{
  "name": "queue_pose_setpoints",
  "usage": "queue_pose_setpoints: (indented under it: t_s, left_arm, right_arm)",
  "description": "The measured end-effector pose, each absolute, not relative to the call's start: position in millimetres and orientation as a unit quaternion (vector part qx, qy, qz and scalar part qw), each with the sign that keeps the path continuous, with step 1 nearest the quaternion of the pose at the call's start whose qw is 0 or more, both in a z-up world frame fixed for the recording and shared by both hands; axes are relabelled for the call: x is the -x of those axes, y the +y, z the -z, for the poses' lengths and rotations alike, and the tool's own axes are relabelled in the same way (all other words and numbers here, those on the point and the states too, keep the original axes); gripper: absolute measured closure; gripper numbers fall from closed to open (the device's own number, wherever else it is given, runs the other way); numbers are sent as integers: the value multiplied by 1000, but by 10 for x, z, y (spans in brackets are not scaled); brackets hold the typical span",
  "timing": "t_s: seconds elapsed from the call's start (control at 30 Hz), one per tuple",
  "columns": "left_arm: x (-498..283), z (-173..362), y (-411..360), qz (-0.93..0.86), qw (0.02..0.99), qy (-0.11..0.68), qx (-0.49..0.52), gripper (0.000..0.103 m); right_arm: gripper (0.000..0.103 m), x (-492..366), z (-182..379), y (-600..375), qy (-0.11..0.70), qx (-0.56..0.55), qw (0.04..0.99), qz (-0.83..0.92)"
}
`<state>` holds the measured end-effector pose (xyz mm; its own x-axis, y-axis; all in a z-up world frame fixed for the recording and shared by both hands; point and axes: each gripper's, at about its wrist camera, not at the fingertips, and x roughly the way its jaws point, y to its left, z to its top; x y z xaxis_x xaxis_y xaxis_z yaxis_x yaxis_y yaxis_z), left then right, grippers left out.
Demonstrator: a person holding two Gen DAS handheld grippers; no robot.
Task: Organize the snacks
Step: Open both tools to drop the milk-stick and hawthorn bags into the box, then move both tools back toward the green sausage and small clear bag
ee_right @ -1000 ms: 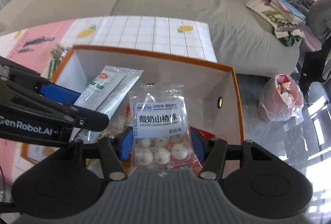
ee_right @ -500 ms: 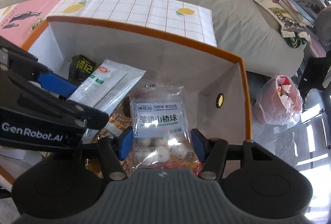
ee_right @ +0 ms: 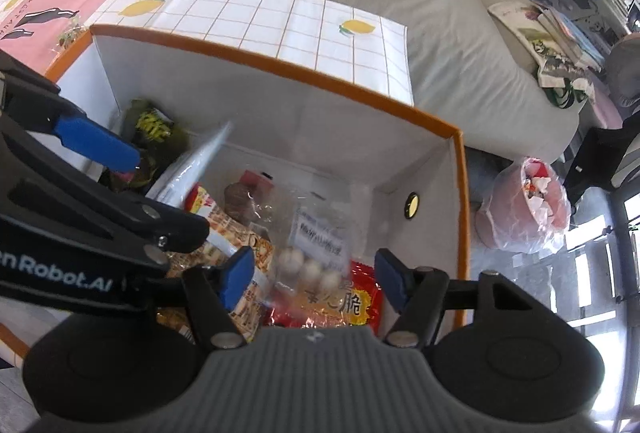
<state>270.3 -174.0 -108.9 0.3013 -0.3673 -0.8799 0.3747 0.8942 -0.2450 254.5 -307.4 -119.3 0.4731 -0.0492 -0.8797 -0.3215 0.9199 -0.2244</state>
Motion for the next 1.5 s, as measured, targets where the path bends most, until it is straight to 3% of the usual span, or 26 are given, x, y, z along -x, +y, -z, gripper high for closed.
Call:
queue_pose_setpoints:
  t_s: [0.27, 0.6, 0.87, 1.23, 1.5]
  left_arm:
    - [-2515, 788, -1627, 222, 820, 527, -39, 23]
    - [-2095, 412, -1208, 206, 858, 469, -41, 23]
    - [-1753, 168, -612, 163, 897, 410, -1, 23]
    - [-1333, 409, 201, 67, 926, 372, -7, 23]
    - [-1247, 761, 703, 36, 914, 402, 30, 23]
  right_arm:
    - [21, -2367, 880, -2976, 496, 191, 845, -58]
    - [18, -1772, 409, -2701, 408, 138, 902, -22]
    - [18, -1390, 358, -2347, 354, 59, 933, -17]
    - [18, -1038, 573, -1708, 330, -35, 941, -68]
    - [17, -1013, 797, -1220, 339, -10, 933, -120]
